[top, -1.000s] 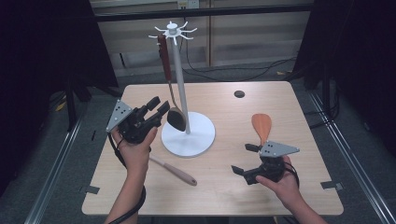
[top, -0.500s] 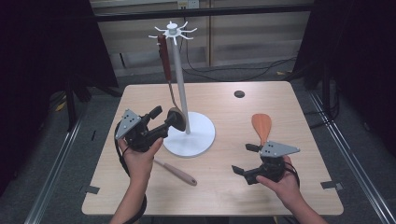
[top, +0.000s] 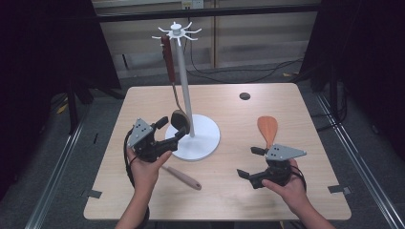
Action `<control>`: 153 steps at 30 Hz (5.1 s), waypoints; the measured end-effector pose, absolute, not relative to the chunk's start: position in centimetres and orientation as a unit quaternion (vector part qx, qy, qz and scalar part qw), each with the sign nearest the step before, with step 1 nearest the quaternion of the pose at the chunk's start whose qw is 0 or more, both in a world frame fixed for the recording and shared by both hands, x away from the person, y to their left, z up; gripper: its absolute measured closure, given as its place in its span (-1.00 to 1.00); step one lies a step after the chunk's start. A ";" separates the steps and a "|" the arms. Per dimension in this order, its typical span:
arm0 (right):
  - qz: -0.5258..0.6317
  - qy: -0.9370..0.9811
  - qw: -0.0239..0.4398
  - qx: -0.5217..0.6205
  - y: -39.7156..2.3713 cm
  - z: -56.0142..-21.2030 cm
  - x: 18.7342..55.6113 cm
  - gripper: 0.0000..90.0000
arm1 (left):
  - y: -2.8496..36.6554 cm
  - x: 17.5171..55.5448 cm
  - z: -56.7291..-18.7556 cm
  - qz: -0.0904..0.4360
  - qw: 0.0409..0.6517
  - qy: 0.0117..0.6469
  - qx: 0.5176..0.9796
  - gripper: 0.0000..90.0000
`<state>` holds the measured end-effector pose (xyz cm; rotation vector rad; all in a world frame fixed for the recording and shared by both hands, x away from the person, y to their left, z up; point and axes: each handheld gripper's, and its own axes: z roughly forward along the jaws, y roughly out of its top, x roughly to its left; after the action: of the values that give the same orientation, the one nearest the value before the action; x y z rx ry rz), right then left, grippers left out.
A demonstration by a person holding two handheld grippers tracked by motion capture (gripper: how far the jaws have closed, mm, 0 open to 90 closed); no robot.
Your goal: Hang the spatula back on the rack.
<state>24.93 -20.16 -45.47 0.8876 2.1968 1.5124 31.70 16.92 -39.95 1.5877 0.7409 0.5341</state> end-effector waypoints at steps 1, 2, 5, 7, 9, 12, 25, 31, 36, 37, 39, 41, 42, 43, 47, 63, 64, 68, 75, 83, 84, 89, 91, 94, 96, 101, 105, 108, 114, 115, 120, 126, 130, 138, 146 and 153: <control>0.531 0.772 0.163 0.310 -20.2 -45.5 24.9 -0.87 | 16.9 31.7 -40.3 0.225 0.611 0.321 0.688 -0.50; 0.531 0.772 0.163 0.310 -20.2 -45.5 24.9 -0.87 | 16.9 31.7 -40.3 0.225 0.611 0.321 0.688 -0.52; 0.532 0.772 0.162 0.309 -20.1 -45.4 25.0 -0.87 | 16.9 31.6 -40.9 0.221 0.608 0.324 0.691 -0.55; 0.532 0.772 0.163 0.308 -20.1 -45.4 25.0 -0.87 | 16.9 31.6 -41.0 0.219 0.607 0.321 0.693 -0.55; 0.531 0.773 0.163 0.307 -20.1 -45.4 25.0 -0.87 | 16.8 31.5 -41.4 0.217 0.599 0.324 0.699 -0.57; 0.531 0.773 0.163 0.308 -20.0 -45.4 25.0 -0.87 | 16.8 31.4 -41.8 0.212 0.595 0.324 0.704 -0.60; 0.530 0.777 0.163 0.297 -19.4 -45.3 25.4 -0.87 | 18.2 30.7 -43.5 0.191 0.556 0.331 0.738 -0.63; 0.534 0.779 0.157 0.288 -18.5 -45.3 25.9 -0.87 | 19.1 30.0 -44.3 0.187 0.536 0.341 0.749 -0.62; 0.537 0.781 0.153 0.281 -17.9 -45.2 26.3 -0.87 | 19.5 29.6 -44.8 0.184 0.521 0.343 0.759 -0.60; 0.537 0.782 0.150 0.278 -17.6 -45.2 26.4 -0.87 | 19.7 29.4 -45.1 0.188 0.511 0.345 0.764 -0.60; 0.537 0.783 0.149 0.275 -17.4 -45.2 26.5 -0.87 | 20.0 29.3 -45.4 0.184 0.500 0.347 0.772 -0.58; 0.537 0.784 0.147 0.273 -17.2 -45.2 26.6 -0.87 | 20.2 29.2 -45.7 0.180 0.492 0.349 0.777 -0.53; 0.537 0.784 0.147 0.273 -17.2 -45.2 26.6 -0.87 | 20.2 29.2 -45.7 0.180 0.492 0.349 0.777 -0.51; 0.537 0.785 0.146 0.273 -17.0 -45.2 26.7 -0.87 | 20.4 29.1 -45.9 0.183 0.482 0.348 0.783 -0.49; 0.541 0.784 0.143 0.269 -16.9 -45.2 26.8 -0.87 | 20.2 28.7 -46.2 0.171 0.478 0.341 0.791 -0.30; 0.539 0.782 0.147 0.276 -17.2 -45.1 26.8 -0.87 | 19.4 28.5 -47.5 0.091 0.417 0.326 0.844 0.72; 0.539 0.782 0.148 0.276 -17.2 -45.1 26.8 -0.87 | 19.3 28.5 -47.6 0.087 0.414 0.324 0.846 0.77; 0.543 0.780 0.148 0.275 -17.3 -45.0 26.8 -0.87 | 19.1 28.6 -47.7 0.077 0.415 0.324 0.847 0.92; 0.541 0.780 0.151 0.276 -17.4 -45.0 26.8 -0.87 | 19.3 28.5 -48.0 0.070 0.415 0.315 0.850 0.96; 0.542 0.781 0.148 0.273 -17.0 -45.0 27.0 -0.87 | 19.2 28.1 -48.5 0.068 0.396 0.306 0.863 0.96; 0.544 0.780 0.146 0.271 -17.0 -45.0 27.0 -0.87 | 19.2 28.0 -48.6 0.068 0.392 0.305 0.865 0.96; 0.545 0.781 0.146 0.268 -16.8 -44.9 27.2 -0.87 | 18.9 27.7 -49.2 0.060 0.381 0.300 0.873 0.97; 0.546 0.780 0.146 0.269 -16.8 -44.9 27.3 -0.87 | 18.6 27.6 -49.4 0.057 0.377 0.296 0.876 0.97; 0.547 0.779 0.147 0.268 -16.9 -44.8 27.3 -0.87 | 18.3 27.5 -49.7 0.052 0.373 0.293 0.879 0.98; 0.546 0.779 0.149 0.270 -16.9 -44.8 27.3 -0.87 | 18.2 27.6 -49.7 0.051 0.376 0.294 0.877 0.99; 0.546 0.777 0.153 0.275 -17.3 -44.8 27.2 -0.87 | 18.3 27.8 -49.8 0.050 0.390 0.298 0.870 1.00; 0.544 0.777 0.156 0.277 -17.4 -44.8 27.1 -0.87 | 18.0 28.1 -49.9 0.051 0.403 0.304 0.861 1.00; 0.542 0.777 0.156 0.279 -17.5 -44.8 26.9 -0.87 | 18.0 28.2 -49.9 0.047 0.406 0.304 0.861 1.00; 0.543 0.775 0.159 0.283 -18.0 -44.8 26.8 -0.87 | 18.0 28.2 -50.0 0.036 0.393 0.296 0.870 1.00; 0.543 0.774 0.160 0.284 -18.1 -44.8 26.8 -0.87 | 17.8 28.2 -50.1 0.036 0.397 0.297 0.867 1.00; 0.541 0.775 0.159 0.285 -18.1 -44.9 26.8 -0.87 | 16.5 28.0 -50.3 0.031 0.404 0.290 0.867 1.00; 0.545 0.773 0.160 0.283 -18.0 -44.7 26.8 -0.87 | 14.0 27.8 -50.4 0.033 0.410 0.274 0.869 1.00; 0.543 0.773 0.162 0.285 -18.3 -44.7 26.6 -0.87 | 13.4 28.3 -50.5 0.032 0.413 0.273 0.868 1.00; 0.537 0.772 0.168 0.294 -19.1 -44.9 26.3 -0.87 | 12.5 29.1 -50.5 0.032 0.415 0.268 0.869 1.00; 0.533 0.770 0.172 0.306 -19.9 -45.0 25.8 -0.87 | 11.0 29.7 -50.7 0.033 0.421 0.257 0.869 1.00; 0.530 0.764 0.181 0.319 -21.1 -45.1 25.5 -0.87 | 9.7 30.0 -50.6 0.030 0.413 0.242 0.877 1.00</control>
<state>25.46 -21.10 -45.06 0.9021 2.1589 1.4969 29.99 9.75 -50.61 2.2062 0.6079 0.0754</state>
